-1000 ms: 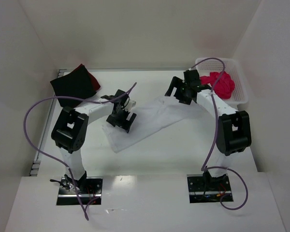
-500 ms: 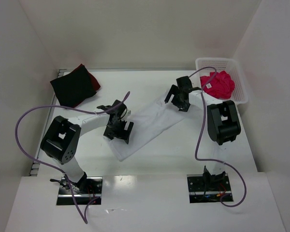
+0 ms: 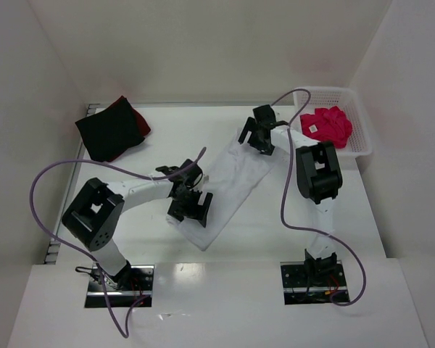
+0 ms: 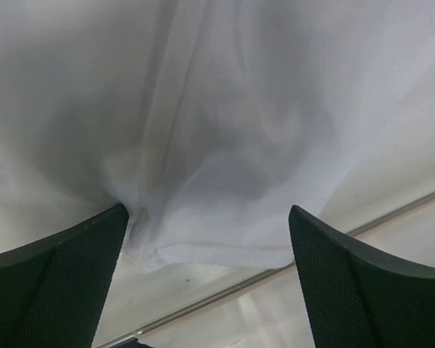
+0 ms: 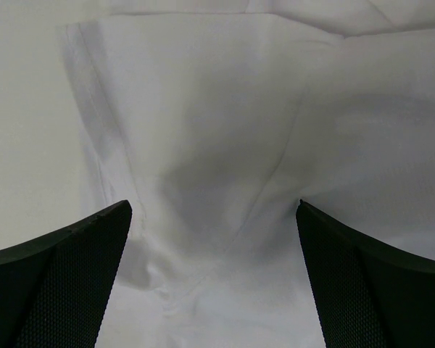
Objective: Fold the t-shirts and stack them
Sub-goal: Rotate the tshirt 90 degrees
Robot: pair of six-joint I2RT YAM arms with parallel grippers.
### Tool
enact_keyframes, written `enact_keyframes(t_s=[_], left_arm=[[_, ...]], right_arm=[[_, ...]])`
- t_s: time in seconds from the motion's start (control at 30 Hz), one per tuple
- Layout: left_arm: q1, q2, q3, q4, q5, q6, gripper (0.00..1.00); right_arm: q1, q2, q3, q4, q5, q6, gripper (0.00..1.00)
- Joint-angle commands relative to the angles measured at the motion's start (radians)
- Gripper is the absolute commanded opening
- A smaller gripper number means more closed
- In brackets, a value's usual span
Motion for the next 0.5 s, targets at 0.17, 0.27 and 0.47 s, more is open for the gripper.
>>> enact_keyframes(t_s=[0.17, 0.27, 0.47], left_arm=[[-0.178, 0.069, 0.057, 0.073, 0.092, -0.141, 0.99], [-0.214, 0.080, 0.081, 0.107, 0.115, -0.173, 0.99], [-0.255, 0.118, 0.112, 0.132, 0.115, -0.182, 0.99]], right_arm=[[0.086, 0.160, 0.171, 0.002, -0.033, -0.033, 1.00], [0.101, 0.193, 0.225, 0.014, -0.054, -0.045, 1.00], [0.140, 0.320, 0.414, -0.008, -0.081, -0.059, 1.00]])
